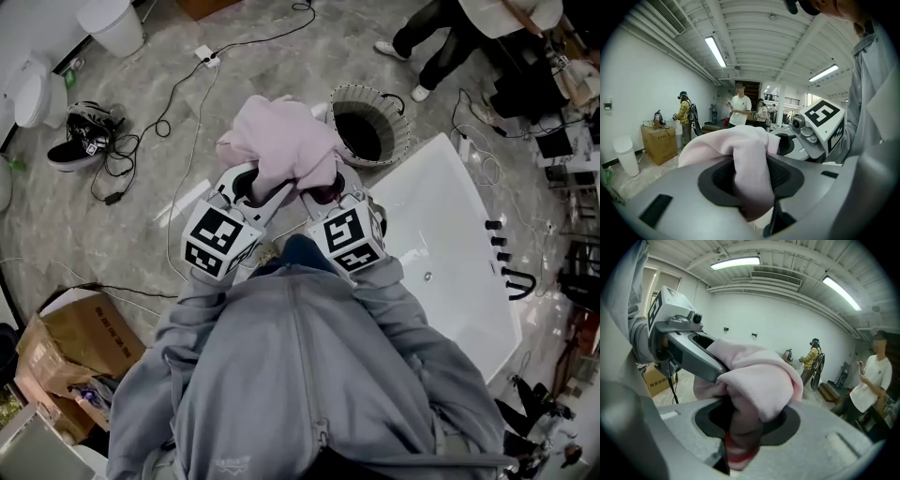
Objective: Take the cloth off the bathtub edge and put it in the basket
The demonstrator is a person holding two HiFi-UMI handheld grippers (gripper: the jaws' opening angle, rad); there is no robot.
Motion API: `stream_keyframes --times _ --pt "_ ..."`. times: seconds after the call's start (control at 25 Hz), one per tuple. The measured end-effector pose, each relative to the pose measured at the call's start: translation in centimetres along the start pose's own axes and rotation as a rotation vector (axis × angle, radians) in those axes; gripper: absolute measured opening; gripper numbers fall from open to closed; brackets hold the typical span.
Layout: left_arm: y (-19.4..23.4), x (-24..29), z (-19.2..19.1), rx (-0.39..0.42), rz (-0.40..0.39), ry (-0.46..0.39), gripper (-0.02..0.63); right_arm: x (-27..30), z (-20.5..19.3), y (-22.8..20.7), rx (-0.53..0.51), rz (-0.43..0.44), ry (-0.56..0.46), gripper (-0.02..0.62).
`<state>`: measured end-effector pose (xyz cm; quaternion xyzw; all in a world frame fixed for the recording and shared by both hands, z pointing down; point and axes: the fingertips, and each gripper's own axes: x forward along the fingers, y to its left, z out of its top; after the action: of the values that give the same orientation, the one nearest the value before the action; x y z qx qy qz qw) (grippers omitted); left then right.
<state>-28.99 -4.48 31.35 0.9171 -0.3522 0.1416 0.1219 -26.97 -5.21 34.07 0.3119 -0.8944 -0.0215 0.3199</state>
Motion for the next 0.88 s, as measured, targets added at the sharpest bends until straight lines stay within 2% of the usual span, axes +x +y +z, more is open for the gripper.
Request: stream_keyframes --times 0.4,0.64,0.88 --pt "1.4 2.7 0.7 0.02 -0.081 -0.011 0.141 1.0 -0.7 -2.6 0.035 -0.077 0.027 0.141" --pt "1.4 7.5 2.7 0.071 -0.162 0.001 0.141 0.7 -2.2 -7.6 0.089 -0.159 0.031 0.141" --pt "1.8 14.6 5.1 0.12 -0.264 0.011 0.141 0.6 -4.6 -14.6 0.15 -0.257 0.048 0.141"
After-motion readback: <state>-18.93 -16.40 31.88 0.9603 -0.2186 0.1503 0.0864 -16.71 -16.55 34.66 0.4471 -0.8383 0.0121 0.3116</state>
